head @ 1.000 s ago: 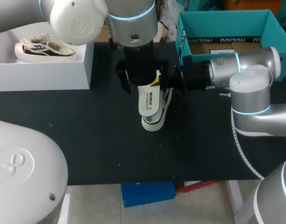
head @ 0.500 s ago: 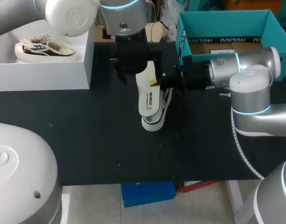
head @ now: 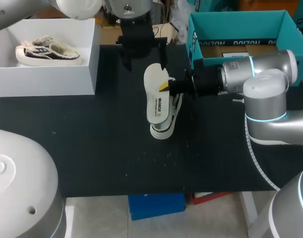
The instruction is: Take the shoe out of the shoebox, open the shoe tongue, remove and reinsert the insole, then place the shoe into the shoebox
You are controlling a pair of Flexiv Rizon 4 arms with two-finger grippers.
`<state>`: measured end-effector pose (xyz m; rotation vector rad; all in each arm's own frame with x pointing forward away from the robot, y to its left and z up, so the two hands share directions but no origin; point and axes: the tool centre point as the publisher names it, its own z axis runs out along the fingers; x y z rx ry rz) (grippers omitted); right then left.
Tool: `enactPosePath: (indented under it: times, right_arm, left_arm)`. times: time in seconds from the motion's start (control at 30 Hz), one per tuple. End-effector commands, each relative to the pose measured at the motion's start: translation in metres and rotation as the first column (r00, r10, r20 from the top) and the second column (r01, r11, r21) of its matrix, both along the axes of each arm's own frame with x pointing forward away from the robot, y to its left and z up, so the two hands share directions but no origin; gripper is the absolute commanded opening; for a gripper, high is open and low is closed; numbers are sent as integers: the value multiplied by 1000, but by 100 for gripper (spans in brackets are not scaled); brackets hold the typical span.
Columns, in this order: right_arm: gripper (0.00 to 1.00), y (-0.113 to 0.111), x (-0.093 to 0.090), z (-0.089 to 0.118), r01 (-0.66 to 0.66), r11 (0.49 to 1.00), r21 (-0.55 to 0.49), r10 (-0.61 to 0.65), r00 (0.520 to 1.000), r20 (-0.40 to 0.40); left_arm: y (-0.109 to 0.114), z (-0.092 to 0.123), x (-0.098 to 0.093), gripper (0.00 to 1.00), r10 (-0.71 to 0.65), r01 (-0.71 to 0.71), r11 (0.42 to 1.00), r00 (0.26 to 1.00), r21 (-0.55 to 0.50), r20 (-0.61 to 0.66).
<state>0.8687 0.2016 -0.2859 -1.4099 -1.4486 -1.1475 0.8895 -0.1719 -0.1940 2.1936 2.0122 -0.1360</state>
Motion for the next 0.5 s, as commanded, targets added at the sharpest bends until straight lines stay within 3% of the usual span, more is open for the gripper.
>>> enactPosePath:
  times: [0.03,0.5]
  right_arm:
    - [0,1,0,-1,2,1000,1,-2,1000,1]
    - [0,1,0,-1,2,1000,1,-2,1000,1]
  left_arm:
    - [-5,-5,27,100,-8,8,1000,999,10,-31]
    - [-13,-16,96,100,-26,26,1000,1000,7,-10]
